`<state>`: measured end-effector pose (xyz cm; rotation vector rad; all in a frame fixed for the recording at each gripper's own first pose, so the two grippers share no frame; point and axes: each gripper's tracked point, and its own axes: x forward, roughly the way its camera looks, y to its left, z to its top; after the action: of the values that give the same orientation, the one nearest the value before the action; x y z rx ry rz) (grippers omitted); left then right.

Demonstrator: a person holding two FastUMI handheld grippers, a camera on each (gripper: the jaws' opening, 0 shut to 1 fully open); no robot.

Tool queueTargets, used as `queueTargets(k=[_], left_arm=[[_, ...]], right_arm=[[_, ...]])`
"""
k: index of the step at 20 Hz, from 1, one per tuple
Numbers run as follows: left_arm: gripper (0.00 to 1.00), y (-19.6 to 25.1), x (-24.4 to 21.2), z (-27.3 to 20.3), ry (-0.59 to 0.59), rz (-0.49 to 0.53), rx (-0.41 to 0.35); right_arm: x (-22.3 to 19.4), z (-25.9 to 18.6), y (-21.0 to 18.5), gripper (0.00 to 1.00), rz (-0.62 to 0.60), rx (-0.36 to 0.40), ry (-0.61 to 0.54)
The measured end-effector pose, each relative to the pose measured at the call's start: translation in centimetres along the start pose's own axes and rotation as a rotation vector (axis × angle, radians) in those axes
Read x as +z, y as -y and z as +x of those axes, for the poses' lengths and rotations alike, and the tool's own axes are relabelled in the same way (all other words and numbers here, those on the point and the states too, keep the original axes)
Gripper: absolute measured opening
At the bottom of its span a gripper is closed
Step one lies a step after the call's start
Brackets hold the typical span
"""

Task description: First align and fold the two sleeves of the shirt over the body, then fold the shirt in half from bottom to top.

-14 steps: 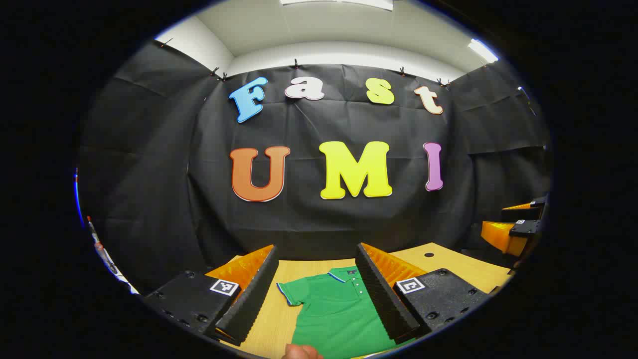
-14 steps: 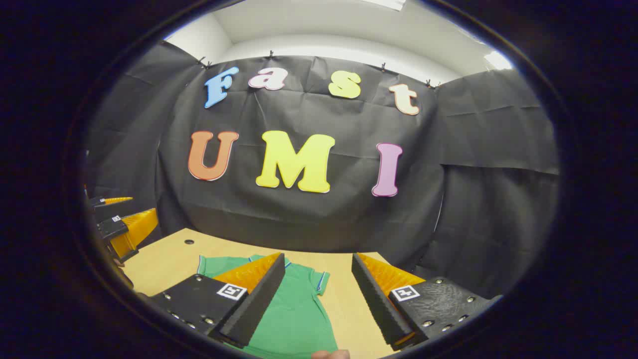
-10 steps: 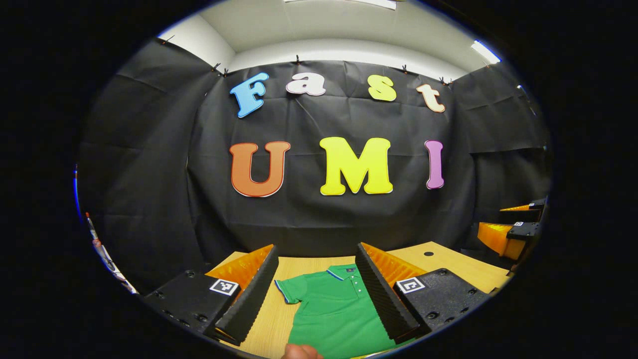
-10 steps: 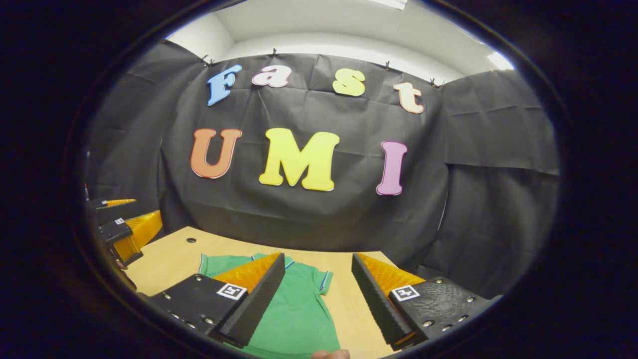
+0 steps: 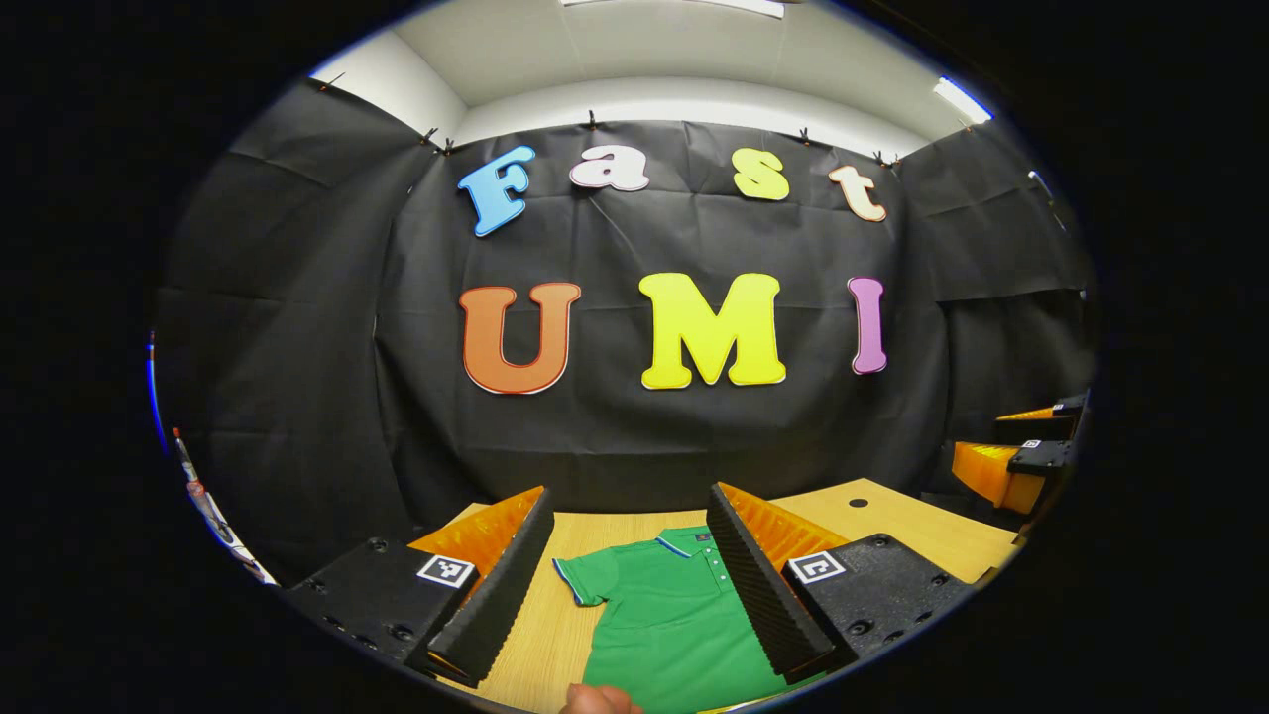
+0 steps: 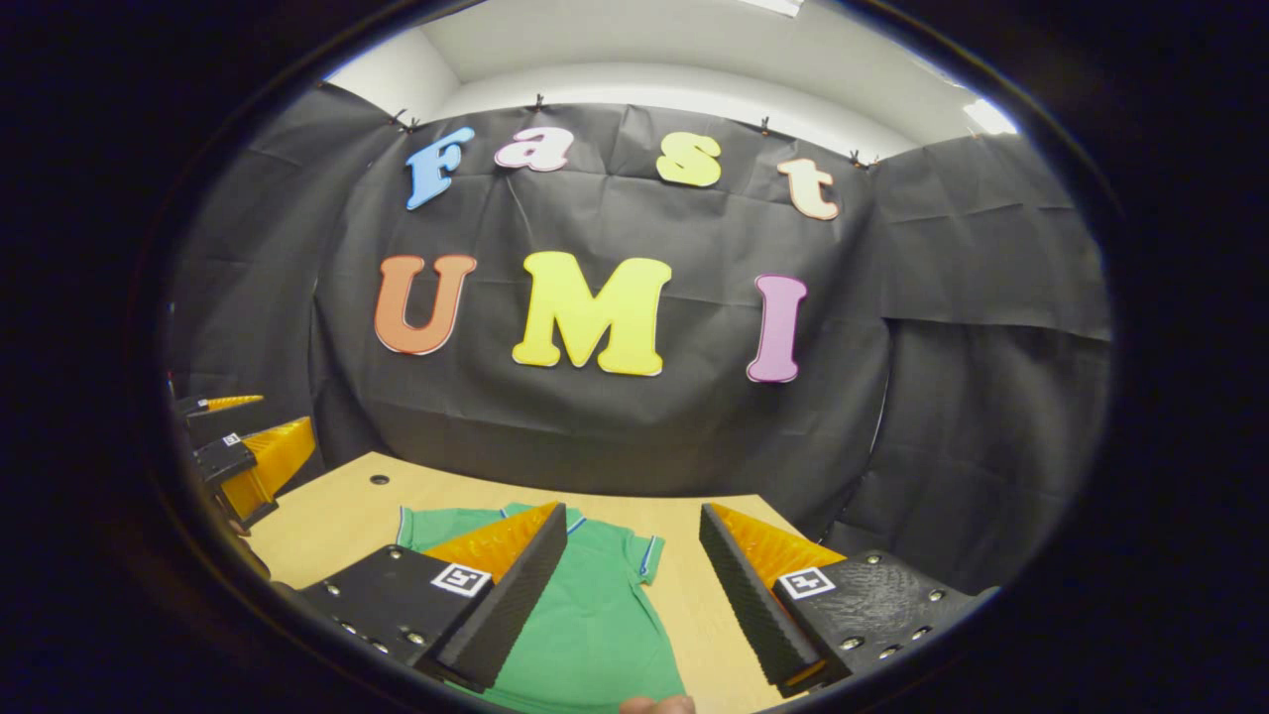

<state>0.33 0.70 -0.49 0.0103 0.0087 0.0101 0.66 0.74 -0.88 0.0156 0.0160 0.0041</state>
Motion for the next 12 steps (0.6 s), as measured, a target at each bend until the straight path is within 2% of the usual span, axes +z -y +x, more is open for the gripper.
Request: queueTargets(k=[7,10,12], left_arm=[[0.99,0.3,-0.3,0.9,-0.009,0.001,0.002],[0.99,0.7,-0.2,1.6,-0.003,-0.009,-0.003],[0.99,1.0,-0.5,2.4,-0.009,-0.015,-0.005]], right_arm=[[0.3,1.7,0.0,0.9,-0.02,0.019,-0.001],[1.1,6.0,0.5,0.89,-0.072,0.063,-0.02],[-0.1,10.3,0.1,0.9,-0.05,0.145,-0.12]])
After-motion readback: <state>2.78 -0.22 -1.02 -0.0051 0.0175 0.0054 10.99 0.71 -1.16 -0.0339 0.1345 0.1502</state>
